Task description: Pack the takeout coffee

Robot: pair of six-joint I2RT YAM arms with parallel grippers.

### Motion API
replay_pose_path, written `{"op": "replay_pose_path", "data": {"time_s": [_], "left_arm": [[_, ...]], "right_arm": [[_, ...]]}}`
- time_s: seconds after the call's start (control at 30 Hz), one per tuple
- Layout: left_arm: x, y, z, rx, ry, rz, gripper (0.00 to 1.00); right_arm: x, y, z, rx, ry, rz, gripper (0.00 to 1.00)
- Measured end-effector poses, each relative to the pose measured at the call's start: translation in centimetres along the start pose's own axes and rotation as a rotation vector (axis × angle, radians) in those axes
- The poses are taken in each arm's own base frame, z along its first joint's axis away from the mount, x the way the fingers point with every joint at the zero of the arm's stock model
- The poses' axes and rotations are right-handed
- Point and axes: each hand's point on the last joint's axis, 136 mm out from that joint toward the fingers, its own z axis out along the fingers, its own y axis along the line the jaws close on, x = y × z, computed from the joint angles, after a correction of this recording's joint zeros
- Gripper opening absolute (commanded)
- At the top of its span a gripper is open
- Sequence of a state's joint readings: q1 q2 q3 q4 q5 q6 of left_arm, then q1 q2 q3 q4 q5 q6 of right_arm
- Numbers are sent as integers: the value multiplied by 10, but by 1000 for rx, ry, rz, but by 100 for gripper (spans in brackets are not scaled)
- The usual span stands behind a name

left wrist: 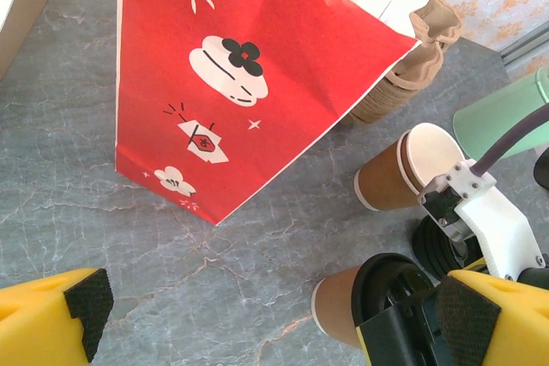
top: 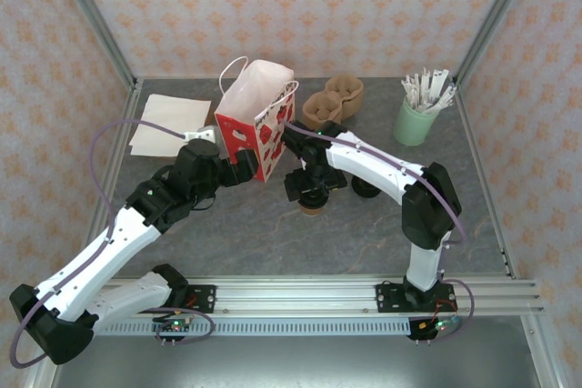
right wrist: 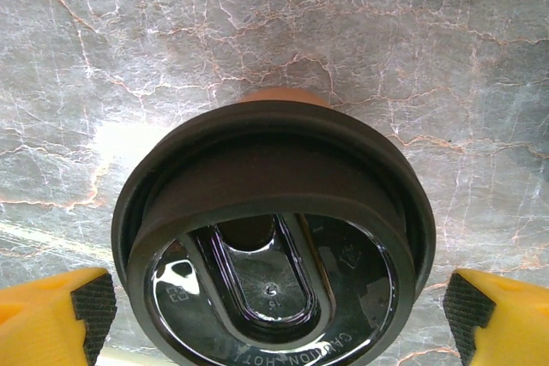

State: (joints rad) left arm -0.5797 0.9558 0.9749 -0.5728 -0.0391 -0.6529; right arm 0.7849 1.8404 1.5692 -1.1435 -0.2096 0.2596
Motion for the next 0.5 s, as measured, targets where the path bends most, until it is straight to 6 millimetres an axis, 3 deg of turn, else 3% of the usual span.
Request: {"op": "replay_pose_path", "data": {"time_s": [0.5], "left_arm": [[1, 0, 1, -2, 3, 1, 100]], "right_arm": [[0, 1, 17, 11, 39, -2, 99]]}}
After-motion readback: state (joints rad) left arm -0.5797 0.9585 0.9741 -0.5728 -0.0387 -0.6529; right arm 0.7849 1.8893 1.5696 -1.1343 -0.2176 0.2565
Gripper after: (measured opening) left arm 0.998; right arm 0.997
